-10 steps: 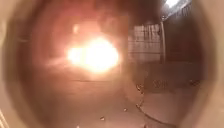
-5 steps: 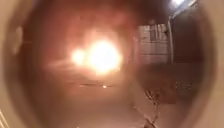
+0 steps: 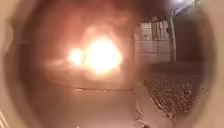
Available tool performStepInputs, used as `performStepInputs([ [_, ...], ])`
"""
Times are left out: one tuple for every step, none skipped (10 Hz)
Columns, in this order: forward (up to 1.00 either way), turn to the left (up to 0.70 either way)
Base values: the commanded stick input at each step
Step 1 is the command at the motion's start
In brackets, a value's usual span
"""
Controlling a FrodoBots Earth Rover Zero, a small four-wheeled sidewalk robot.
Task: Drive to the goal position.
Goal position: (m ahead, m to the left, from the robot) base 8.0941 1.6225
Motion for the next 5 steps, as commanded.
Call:
performStepInputs([
  [0.70,0.00],
  [0.70,0.00],
  [0.70,-0.13],
  [0.70,-0.26],
  [0.70,-0.35],
])
